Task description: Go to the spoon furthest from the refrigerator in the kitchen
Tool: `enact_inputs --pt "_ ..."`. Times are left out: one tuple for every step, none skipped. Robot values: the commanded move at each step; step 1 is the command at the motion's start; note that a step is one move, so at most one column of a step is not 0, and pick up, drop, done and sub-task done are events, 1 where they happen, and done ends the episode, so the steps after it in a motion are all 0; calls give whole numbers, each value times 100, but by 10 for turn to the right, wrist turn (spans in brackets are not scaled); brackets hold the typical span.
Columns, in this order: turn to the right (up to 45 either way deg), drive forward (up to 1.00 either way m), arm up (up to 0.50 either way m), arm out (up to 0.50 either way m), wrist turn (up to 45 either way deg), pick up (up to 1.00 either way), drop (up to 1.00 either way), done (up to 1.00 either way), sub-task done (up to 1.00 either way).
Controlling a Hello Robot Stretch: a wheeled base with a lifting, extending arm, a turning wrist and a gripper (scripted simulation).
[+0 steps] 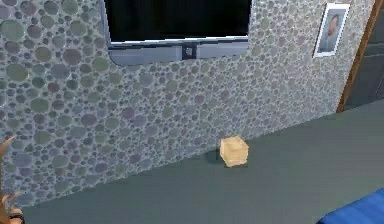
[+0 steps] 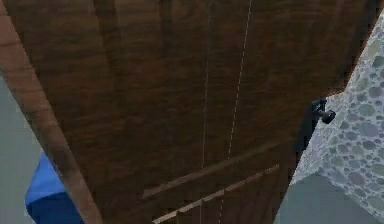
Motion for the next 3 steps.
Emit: enact_inputs --pt "0 100 0 0 0 0 0 0 0" --pt "450 0 0 0 0 0 0 0 0" --pt "180 0 0 0 0 0 0 0 0"
